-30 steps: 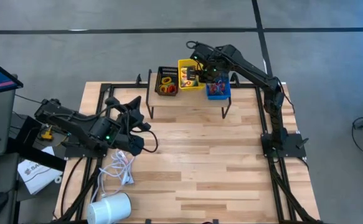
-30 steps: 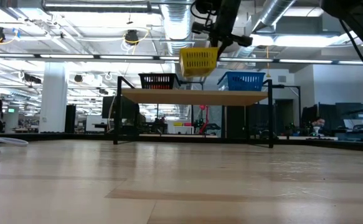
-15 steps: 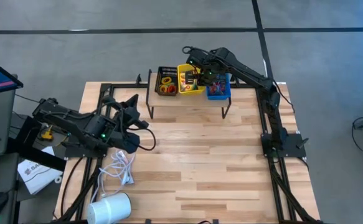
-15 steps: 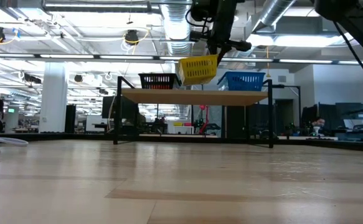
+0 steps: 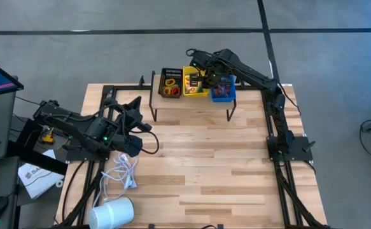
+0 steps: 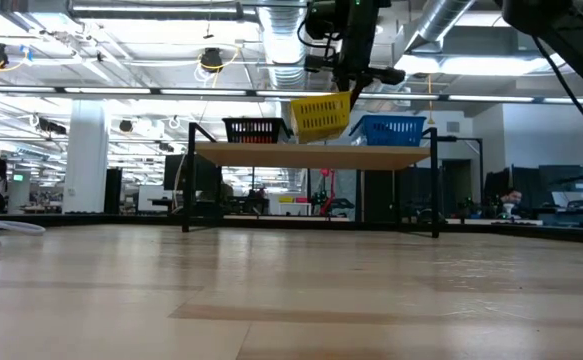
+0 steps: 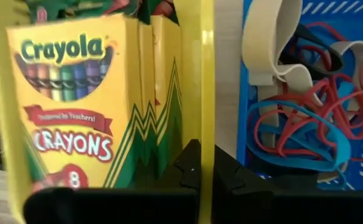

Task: Pick & Place Office Desk Supplies
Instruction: Put the yellow bin on top of the shelf

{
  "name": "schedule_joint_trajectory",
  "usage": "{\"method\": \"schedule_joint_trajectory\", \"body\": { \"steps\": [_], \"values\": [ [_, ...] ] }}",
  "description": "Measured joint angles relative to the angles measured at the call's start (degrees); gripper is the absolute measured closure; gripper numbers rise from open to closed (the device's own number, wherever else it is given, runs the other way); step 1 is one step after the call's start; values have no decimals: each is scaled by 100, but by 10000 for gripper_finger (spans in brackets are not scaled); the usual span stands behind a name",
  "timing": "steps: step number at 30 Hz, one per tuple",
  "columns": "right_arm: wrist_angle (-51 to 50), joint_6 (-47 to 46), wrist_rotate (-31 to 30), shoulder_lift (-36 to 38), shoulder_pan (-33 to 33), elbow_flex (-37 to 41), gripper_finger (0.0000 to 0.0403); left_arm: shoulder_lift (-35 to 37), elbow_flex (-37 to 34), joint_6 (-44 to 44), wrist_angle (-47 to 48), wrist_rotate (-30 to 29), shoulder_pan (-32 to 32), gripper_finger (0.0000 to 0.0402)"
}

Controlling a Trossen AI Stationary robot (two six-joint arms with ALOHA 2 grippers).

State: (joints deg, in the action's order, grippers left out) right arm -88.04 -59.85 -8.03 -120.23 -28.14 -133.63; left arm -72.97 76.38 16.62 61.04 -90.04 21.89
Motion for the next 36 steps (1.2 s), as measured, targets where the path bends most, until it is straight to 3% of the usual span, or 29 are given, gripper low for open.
{"method": "schedule_joint_trajectory", "body": {
  "steps": [36],
  "values": [
    [-114,-125,114,-100,4,7,403,-2,0,-4,1,2,0,399]
  ]
}}
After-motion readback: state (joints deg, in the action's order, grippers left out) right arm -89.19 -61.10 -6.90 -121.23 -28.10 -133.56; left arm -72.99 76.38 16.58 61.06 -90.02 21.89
